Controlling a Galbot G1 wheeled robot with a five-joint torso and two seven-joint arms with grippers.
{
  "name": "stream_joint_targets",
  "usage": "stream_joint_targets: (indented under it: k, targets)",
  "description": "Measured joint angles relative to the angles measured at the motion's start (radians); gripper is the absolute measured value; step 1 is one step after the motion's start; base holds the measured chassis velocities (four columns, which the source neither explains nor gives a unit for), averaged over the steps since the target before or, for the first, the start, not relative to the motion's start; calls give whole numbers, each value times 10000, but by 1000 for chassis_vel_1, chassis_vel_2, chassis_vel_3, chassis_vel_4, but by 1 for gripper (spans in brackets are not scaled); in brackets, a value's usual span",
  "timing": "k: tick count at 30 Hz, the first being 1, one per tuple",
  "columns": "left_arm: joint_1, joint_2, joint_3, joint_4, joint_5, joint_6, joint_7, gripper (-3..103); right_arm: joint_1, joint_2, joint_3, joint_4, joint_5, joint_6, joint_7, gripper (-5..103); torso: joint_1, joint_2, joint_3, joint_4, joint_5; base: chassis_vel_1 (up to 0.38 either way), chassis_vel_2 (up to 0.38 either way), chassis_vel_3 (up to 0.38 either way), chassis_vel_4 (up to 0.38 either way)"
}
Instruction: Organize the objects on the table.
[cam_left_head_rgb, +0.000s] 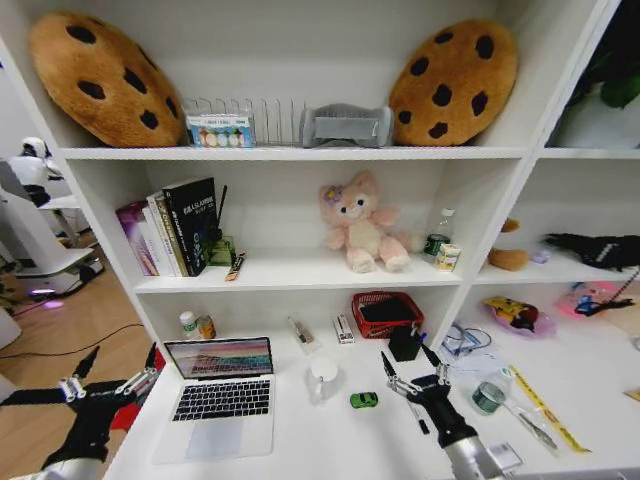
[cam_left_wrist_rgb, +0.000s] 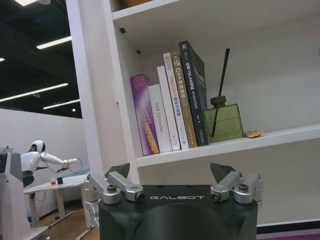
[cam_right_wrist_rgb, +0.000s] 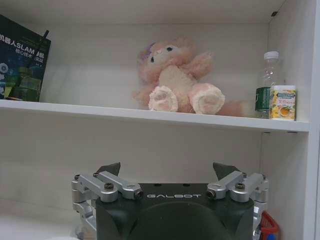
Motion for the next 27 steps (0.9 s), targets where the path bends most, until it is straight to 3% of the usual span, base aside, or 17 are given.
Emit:
stream_joint_targets:
  k: [5,8,11,12,14,17,21,22,25,26,27]
  targets:
    - [-45,691,35,406,-95,116,229,74,146,-69,3,-358,-140,76,164,100,0,1,0,3,-2,65,-50,-46,49]
    - [-72,1220,9,695,-51,59,351,68,201,-69,6,-537,-144,157,253,100,6,-3,4,5,-3,0,0,0,0]
    - [-174,2800,-163,1424,-154,-47,442,51,268,-60,48,-915,-257,166,327,100,19,-9,8,2,-2,-14,34,14,-27]
    - [-174,2800,-163,1424,-154,-47,442,51,268,-60,48,-915,-257,166,327,100,19,-9,8,2,-2,-21,51,22,-49]
    - [-290,3457,-205,1838,-217,-56,459,40,360,41,44,-1148,-649,38,675,100,19,-9,6,1,-1,0,0,0,0]
    - [-399,4028,-209,2202,-269,-68,534,34,419,146,22,-1313,-930,-49,986,100,18,-9,6,3,-2,0,0,0,0]
    - [-1106,6069,89,3421,-623,-71,929,13,499,258,-65,-1597,-1255,-185,1518,100,15,-8,5,2,-3,0,0,0,0]
    - [-1106,6069,89,3421,-623,-71,929,13,499,258,-65,-1597,-1255,-185,1518,100,15,-8,5,2,-3,0,0,0,0]
    - [-1999,7376,553,4157,-829,-31,1280,1,606,261,-75,-1790,-1283,87,1573,100,16,-8,6,2,-2,0,0,0,0]
    - [-1999,7376,553,4157,-829,-31,1280,1,606,261,-75,-1790,-1283,87,1573,100,16,-8,6,2,-2,0,0,0,0]
    - [-2281,7788,754,4357,-894,21,1474,0,629,273,-76,-1857,-1275,150,1577,100,16,-9,7,2,-1,0,0,0,0]
